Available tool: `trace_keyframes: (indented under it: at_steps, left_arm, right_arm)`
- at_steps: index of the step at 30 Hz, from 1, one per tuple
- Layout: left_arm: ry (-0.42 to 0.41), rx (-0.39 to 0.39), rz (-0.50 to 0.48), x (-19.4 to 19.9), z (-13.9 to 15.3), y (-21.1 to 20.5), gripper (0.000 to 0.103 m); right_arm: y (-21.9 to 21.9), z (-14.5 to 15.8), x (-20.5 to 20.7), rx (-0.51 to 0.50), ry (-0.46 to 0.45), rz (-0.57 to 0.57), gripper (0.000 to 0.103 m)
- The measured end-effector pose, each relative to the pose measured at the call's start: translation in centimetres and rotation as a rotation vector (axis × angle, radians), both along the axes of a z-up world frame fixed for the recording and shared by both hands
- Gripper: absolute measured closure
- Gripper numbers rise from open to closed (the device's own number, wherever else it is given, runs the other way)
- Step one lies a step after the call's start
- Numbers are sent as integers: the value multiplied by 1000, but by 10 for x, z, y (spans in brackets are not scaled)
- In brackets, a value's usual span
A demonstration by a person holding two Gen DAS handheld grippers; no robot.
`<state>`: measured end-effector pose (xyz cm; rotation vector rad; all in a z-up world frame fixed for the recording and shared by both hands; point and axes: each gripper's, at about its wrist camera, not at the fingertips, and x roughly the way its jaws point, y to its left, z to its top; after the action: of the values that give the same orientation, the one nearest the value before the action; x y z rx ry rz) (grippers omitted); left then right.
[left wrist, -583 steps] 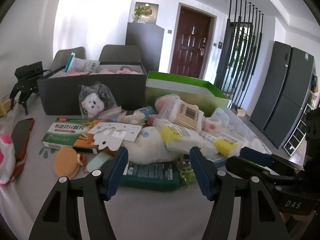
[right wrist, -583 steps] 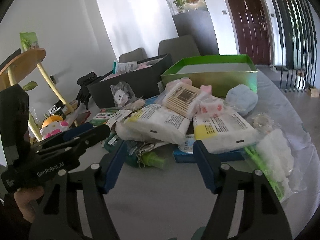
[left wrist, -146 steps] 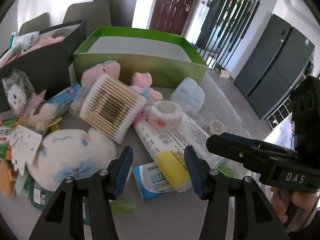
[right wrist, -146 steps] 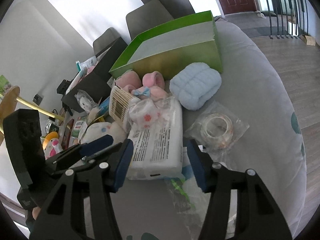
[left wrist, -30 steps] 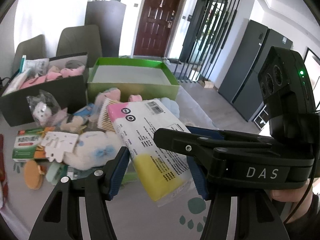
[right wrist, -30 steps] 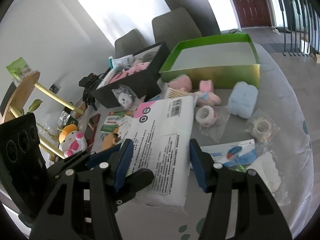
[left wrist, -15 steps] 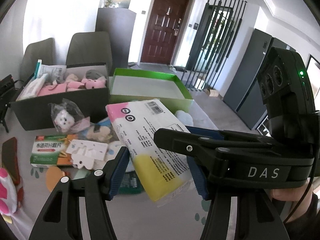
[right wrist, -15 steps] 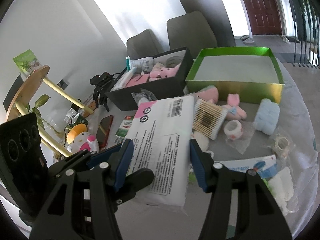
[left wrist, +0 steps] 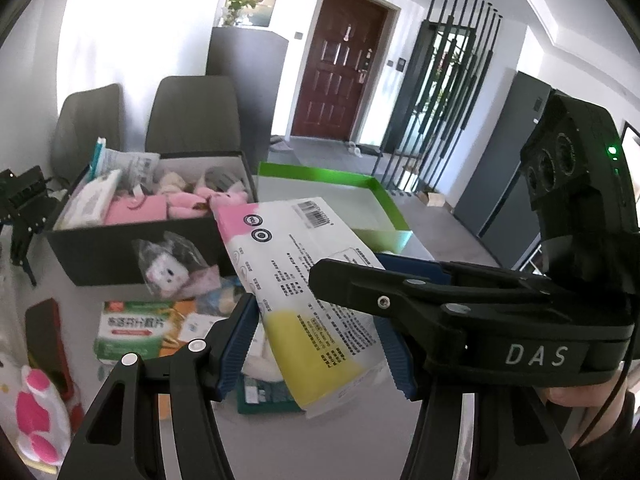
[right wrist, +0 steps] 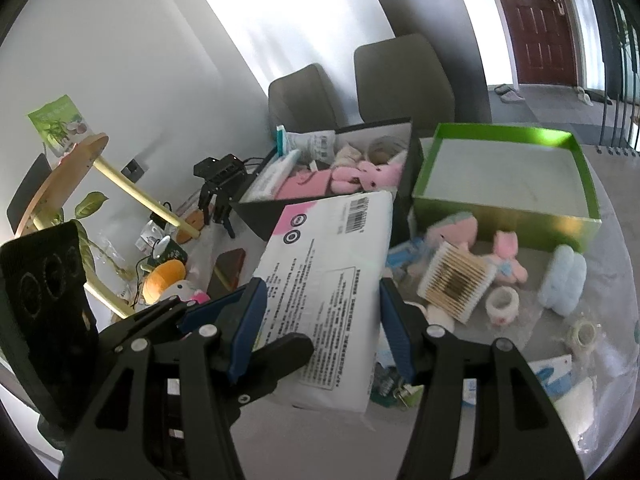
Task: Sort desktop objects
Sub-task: 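Lift the wet-wipe pack with the right gripper and carry it toward the dark box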
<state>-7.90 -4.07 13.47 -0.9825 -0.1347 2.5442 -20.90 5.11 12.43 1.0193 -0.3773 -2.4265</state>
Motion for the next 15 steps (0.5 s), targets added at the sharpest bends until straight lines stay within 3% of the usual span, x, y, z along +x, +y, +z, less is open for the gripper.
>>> trace_keyframes:
  at_steps: [15]
  left_arm:
    - [23,5,21,-31,25,-44,44]
  right_arm:
    - [-42,30,-34,9,32,28,45]
